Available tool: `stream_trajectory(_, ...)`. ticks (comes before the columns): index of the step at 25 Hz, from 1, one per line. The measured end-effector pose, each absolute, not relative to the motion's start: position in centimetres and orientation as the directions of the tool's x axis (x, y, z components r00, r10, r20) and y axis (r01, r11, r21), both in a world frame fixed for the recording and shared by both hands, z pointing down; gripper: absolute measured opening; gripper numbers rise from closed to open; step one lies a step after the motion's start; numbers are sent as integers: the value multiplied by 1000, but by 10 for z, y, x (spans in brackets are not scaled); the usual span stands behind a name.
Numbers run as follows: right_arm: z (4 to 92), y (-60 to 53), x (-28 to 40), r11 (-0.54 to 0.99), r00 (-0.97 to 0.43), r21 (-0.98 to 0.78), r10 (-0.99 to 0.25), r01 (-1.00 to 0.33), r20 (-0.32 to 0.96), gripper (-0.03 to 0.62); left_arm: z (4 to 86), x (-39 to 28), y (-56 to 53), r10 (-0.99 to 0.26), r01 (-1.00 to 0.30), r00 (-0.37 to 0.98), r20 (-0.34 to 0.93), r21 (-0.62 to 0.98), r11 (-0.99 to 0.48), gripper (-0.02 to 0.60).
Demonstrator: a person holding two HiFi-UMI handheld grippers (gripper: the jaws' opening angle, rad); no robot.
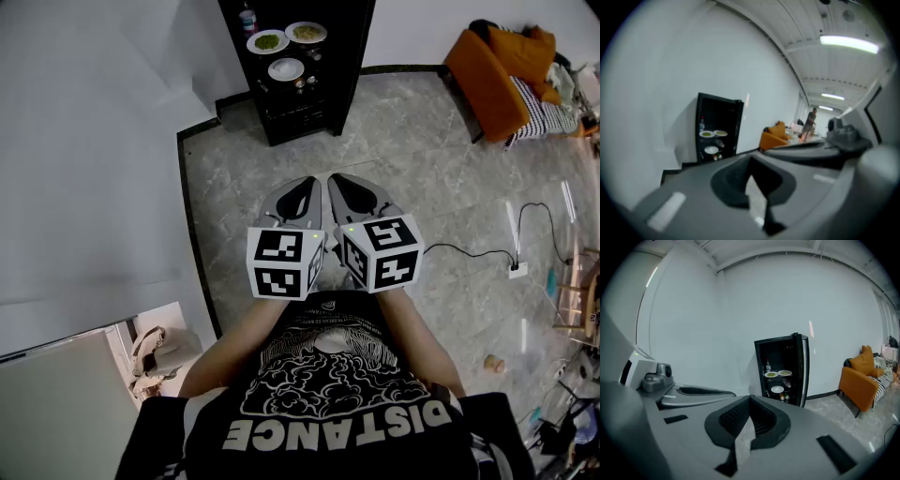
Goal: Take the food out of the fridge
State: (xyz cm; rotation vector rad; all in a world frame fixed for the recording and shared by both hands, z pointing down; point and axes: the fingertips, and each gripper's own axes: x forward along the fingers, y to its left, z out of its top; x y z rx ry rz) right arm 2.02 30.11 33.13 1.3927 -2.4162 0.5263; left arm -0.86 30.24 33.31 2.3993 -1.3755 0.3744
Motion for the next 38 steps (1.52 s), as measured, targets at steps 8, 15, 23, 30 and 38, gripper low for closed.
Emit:
stream_trajectory(8,336,297,9,451,-474,-162,-766,-878,433,0,337,-21,296,-771,-863,503,392,183,-471,1)
stream_trajectory(15,338,283,2,453,-481,-174,-764,-874,430,2,343,-26,283,-766,-862,505,398,192,-468,2)
stream_trajectory(23,340,238,-4,475,-515,-205,-746,-856,422,2,344,-34,241,-783,-882,469,409,179,-436,0)
stream_trajectory(30,345,179,-7,509,-569,-257,-712,-822,411,2,349,-39,183,-801,-906,423,424,172,-387,2)
stream_trajectory(38,349,102,9,522,-640,-372,-662,-767,390,2,354,-24,108,-810,-925,379,448,168,-340,2)
